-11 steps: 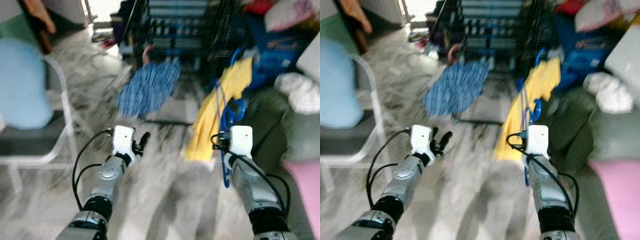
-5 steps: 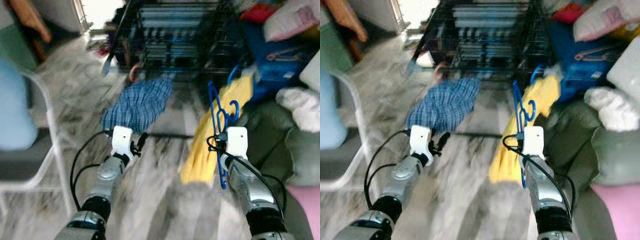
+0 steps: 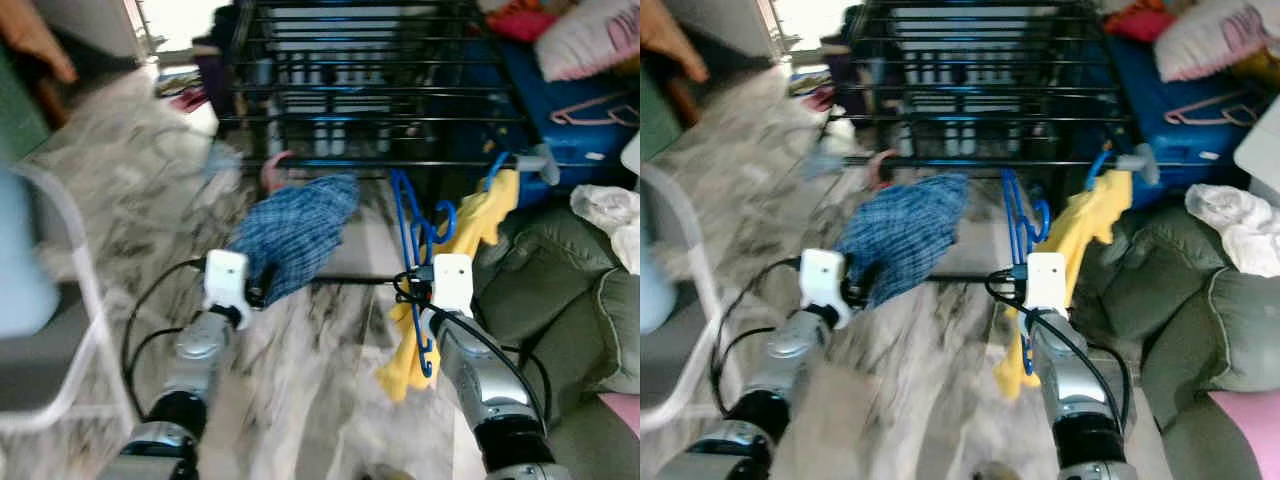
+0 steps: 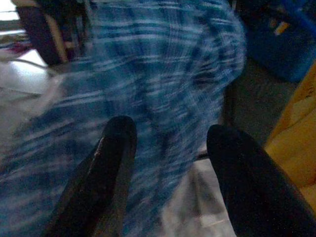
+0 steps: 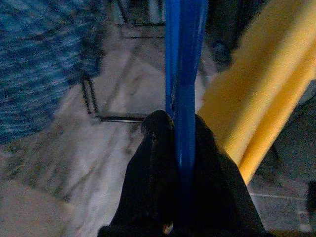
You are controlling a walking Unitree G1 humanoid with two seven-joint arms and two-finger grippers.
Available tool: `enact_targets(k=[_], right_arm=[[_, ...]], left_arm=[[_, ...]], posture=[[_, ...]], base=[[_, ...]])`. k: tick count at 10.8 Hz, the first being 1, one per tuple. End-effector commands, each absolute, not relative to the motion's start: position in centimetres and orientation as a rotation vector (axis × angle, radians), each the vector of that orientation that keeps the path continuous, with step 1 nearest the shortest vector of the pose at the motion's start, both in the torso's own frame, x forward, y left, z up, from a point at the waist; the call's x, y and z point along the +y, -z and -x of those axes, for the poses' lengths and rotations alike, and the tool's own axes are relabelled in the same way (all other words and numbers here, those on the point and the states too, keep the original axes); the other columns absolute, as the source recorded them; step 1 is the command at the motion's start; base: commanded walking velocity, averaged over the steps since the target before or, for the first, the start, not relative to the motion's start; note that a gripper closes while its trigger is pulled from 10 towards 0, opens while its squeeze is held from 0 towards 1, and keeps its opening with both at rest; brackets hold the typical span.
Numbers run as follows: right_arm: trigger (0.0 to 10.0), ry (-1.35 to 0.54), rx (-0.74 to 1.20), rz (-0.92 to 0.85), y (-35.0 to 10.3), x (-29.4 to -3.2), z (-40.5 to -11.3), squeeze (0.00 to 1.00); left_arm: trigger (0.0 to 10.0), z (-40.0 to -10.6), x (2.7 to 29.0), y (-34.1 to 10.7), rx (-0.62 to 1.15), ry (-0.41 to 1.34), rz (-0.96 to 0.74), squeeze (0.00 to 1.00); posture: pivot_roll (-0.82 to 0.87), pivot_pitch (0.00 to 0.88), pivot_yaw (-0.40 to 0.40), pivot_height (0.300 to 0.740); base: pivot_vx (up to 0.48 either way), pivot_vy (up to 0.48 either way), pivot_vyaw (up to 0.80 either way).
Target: Hang hanger
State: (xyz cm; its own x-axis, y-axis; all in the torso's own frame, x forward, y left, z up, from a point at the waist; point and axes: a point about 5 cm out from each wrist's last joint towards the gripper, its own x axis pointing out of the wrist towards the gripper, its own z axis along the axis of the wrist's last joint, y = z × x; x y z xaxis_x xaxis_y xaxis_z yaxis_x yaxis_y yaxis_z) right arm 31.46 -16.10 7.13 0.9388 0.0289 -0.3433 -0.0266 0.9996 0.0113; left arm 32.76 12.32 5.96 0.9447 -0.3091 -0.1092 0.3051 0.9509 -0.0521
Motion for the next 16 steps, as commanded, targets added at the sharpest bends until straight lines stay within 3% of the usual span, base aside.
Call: enact_targets(k=[1, 4, 10, 16], right_arm=[[10.0, -0.023, 0.33, -0.01, -7.7, -16.0, -31.7, 0.0], [10.0, -0.03, 0.318, 0.006, -8.0, -16.2, -32.1, 0.0], [10.0, -0.085, 0.31, 0.056, -11.0, -15.6, -36.0, 0.0], [10.0, -0.111, 0.405, -0.047, -11.3, -14.2, -37.8, 0.0]], left_arm=[[10.0, -32.7, 13.2, -5.8, 0.13, 0.306, 0.015, 0.0], [10.0, -32.6, 13.1, -5.7, 0.136, 0.314, 0.021, 0.0], [10.0, -32.6, 13.1, -5.6, 0.146, 0.316, 0.018, 0.0], [10.0, -32.0, 14.1, -5.0, 0.173, 0.309, -0.012, 0.0]], posture=[[-0.13, 0.066, 0.027, 0.74], [-0.12, 0.067, 0.029, 0.74], [-0.1, 0.062, 0.015, 0.74], [-0.06, 0.093, 0.028, 0.74]], base=[[0.0, 0.0, 0.0], [0.0, 0.0, 0.0], [0.0, 0.0, 0.0], [0.0, 0.0, 0.0]])
